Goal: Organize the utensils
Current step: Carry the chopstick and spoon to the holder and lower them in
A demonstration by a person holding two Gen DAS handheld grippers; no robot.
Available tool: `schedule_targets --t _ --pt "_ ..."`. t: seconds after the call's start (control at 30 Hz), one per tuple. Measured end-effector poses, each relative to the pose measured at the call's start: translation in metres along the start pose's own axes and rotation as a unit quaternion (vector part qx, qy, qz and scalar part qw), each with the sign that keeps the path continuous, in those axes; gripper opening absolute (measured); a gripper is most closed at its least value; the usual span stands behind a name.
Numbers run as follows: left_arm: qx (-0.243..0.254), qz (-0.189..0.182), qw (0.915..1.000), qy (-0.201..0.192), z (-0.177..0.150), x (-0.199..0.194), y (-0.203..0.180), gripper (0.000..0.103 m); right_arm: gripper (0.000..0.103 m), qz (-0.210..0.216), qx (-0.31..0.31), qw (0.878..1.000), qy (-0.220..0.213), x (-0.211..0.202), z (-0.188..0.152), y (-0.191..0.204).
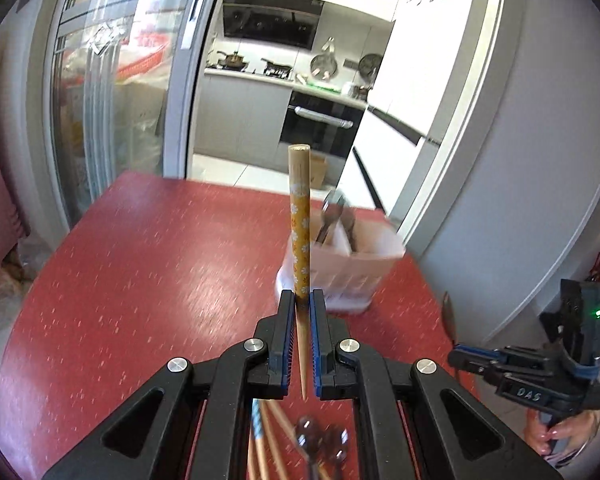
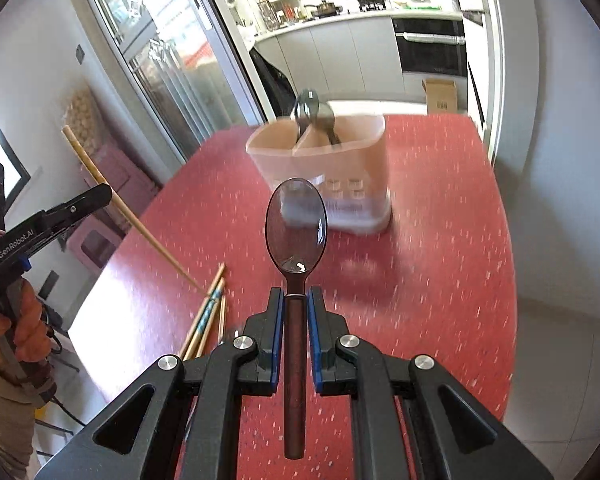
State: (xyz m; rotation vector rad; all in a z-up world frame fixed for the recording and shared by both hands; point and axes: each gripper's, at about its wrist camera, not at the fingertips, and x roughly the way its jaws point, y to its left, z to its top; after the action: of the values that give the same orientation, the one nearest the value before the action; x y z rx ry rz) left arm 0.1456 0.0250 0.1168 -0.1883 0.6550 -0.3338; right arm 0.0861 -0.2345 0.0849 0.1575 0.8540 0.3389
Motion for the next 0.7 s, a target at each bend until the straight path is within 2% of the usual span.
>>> schedule_targets --t 0.47,0.7 --pt "0.017 -0.025 0.9972 -0.068 0.105 0.031 -0.025 0.036 0.013 -0.002 -0.008 0.999 -0.051 0.012 0.103 -0.013" --pt "0.013 -0.023 0.9975 -0.065 0.129 0.070 -0.024 0.036 0.013 -0.008 -0.029 0.995 -0.093 0.032 0.150 -0.012"
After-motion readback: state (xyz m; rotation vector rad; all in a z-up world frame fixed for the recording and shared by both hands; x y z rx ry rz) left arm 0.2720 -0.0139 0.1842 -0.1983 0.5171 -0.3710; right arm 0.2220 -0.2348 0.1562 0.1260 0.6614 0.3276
